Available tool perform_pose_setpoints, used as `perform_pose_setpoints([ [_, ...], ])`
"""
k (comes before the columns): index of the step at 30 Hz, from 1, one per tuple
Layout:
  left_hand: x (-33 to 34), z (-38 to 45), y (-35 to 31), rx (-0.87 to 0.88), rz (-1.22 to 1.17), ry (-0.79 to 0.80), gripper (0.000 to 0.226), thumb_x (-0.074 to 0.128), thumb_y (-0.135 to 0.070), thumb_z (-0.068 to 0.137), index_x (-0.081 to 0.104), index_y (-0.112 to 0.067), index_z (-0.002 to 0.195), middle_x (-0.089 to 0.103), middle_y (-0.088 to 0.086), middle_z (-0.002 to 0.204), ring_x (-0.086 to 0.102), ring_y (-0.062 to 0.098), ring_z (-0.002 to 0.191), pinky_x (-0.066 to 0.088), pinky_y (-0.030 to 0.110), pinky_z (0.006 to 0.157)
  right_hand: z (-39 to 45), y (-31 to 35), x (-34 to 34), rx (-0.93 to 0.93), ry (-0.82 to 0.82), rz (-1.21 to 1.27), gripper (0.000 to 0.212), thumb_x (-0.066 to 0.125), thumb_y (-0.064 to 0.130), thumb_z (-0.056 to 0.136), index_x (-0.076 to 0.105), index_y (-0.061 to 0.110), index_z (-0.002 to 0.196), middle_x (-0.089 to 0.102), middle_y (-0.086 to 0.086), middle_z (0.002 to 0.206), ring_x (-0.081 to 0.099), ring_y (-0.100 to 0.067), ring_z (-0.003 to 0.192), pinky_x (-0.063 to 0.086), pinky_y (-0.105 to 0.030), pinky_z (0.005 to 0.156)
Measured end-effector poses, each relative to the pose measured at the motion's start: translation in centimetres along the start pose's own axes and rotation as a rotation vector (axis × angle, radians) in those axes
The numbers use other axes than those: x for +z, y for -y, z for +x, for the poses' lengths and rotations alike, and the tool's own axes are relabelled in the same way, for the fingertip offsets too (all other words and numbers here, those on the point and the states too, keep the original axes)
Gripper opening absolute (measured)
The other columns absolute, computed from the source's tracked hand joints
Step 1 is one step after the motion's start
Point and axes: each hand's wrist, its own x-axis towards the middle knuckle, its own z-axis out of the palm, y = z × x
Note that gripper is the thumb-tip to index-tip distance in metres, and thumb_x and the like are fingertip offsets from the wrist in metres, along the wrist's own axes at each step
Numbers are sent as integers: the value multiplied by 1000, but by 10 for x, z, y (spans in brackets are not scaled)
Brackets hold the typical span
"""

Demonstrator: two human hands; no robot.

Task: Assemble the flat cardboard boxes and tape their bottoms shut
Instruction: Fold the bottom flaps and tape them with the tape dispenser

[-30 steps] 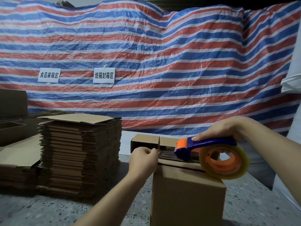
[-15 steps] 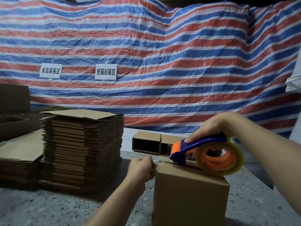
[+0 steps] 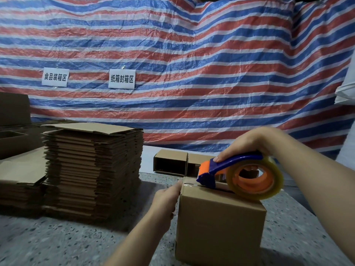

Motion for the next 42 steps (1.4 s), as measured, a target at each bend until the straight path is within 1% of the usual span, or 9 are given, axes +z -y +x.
perform_pose_setpoints([
  [4, 6, -6, 3, -69, -32, 129, 58, 59, -44, 93, 52, -5, 136, 59, 21, 127, 57, 34, 115, 47, 38, 90, 1, -2, -1, -3, 14, -1, 82, 81, 66, 51, 68, 15, 113, 79, -5, 92, 76, -16, 74, 59, -26, 62],
  [6, 7, -7, 0, 79, 19, 30, 35, 50, -24, 100, 51, -12, 132, 60, 11, 117, 56, 20, 99, 44, 32, 80, 1, -2, -1, -8, 19, 1, 80, 80, 66, 53, 67, 15, 113, 79, -5, 91, 76, -16, 74, 59, -26, 62],
  [10, 13, -25, -3, 459, 247, 4, 50, 39, -46, 103, 34, -30, 150, 42, -9, 148, 41, 7, 132, 30, 27, 109, 0, -3, -1, -12, 34, 13, 72, 78, 65, 63, 68, 15, 114, 79, -4, 90, 75, -15, 73, 59, -25, 63],
  [13, 19, -33, 1, 534, 477, 26, 50, 46, -41, 101, 39, -28, 149, 47, -9, 147, 45, -11, 110, 34, 10, 93, -1, -3, 0, -5, 15, 18, 69, 77, 65, 67, 69, 14, 114, 79, -4, 91, 75, -15, 73, 59, -25, 63],
  [18, 8, -37, -12, 630, 830, 25, 39, 37, -43, 99, 48, -42, 136, 68, -4, 115, 62, 4, 83, 52, 25, 72, 1, -1, 1, 12, 7, -5, 68, 78, 66, 67, 68, 15, 111, 79, -3, 86, 76, -14, 70, 58, -24, 60],
  [21, 8, -39, -15, 727, 1066, -57, 33, 31, -45, 99, 54, -32, 119, 68, -1, 93, 62, 17, 83, 53, 36, 72, 0, -2, -3, 35, -8, -28, 67, 77, 68, 70, 68, 15, 111, 79, -4, 87, 76, -16, 72, 59, -25, 61],
  [34, 8, -35, -17, 707, 1258, -65, 42, 24, -45, 100, 49, -29, 129, 67, 0, 105, 63, 17, 93, 54, 37, 81, -12, -84, -12, 197, 54, -75, 101, 80, 78, 42, 69, 13, 118, 78, -8, 103, 74, -18, 84, 58, -27, 73],
  [38, 24, -34, -35, 709, 1520, -58, 54, 23, -48, 100, 52, -22, 137, 27, 4, 160, 25, 22, 146, 26, 44, 117, -9, -93, -4, 195, 49, -17, 99, 78, 78, 44, 67, 14, 118, 79, -7, 101, 75, -17, 85, 58, -26, 73],
  [42, 58, -43, -30, 830, 1549, 172, 83, 19, -73, 93, 22, -19, 156, 12, 4, 164, 11, 21, 151, 9, 43, 122, -10, -94, -3, 209, 34, -15, 97, 78, 78, 44, 66, 15, 117, 79, -7, 95, 77, -17, 82, 59, -25, 67],
])
